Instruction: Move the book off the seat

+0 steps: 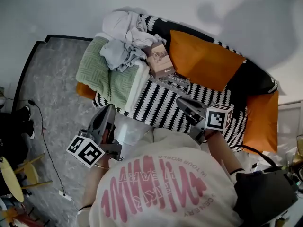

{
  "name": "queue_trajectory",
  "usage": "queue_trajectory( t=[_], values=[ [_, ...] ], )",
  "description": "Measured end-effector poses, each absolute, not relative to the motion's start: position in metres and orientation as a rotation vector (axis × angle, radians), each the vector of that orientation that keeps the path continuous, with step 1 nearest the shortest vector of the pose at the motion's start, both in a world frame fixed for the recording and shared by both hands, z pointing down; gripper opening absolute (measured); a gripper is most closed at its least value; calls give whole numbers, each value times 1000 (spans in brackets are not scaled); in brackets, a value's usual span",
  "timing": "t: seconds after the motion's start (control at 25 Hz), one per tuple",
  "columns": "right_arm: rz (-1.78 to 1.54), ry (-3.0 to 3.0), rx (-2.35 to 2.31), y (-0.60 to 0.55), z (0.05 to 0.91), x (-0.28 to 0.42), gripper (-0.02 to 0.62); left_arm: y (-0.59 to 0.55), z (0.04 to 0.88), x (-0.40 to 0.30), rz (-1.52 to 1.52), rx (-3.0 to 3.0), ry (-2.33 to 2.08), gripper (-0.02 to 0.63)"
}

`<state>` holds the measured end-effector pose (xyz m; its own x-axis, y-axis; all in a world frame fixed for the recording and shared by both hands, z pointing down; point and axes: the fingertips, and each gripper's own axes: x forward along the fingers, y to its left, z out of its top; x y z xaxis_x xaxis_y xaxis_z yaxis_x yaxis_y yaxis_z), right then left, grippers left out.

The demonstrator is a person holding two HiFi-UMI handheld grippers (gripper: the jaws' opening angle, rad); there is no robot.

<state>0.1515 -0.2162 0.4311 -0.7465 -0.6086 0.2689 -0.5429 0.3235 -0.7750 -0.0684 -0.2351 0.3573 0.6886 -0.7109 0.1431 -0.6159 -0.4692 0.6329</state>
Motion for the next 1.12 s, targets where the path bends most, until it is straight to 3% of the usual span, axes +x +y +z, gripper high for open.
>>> queue_trajectory(
  t=[1.12],
  values=[
    [-1478, 2552, -1018, -376, 466, 173, 8, -281, 376, -93, -104, 2022, -1339, 8]
  ],
)
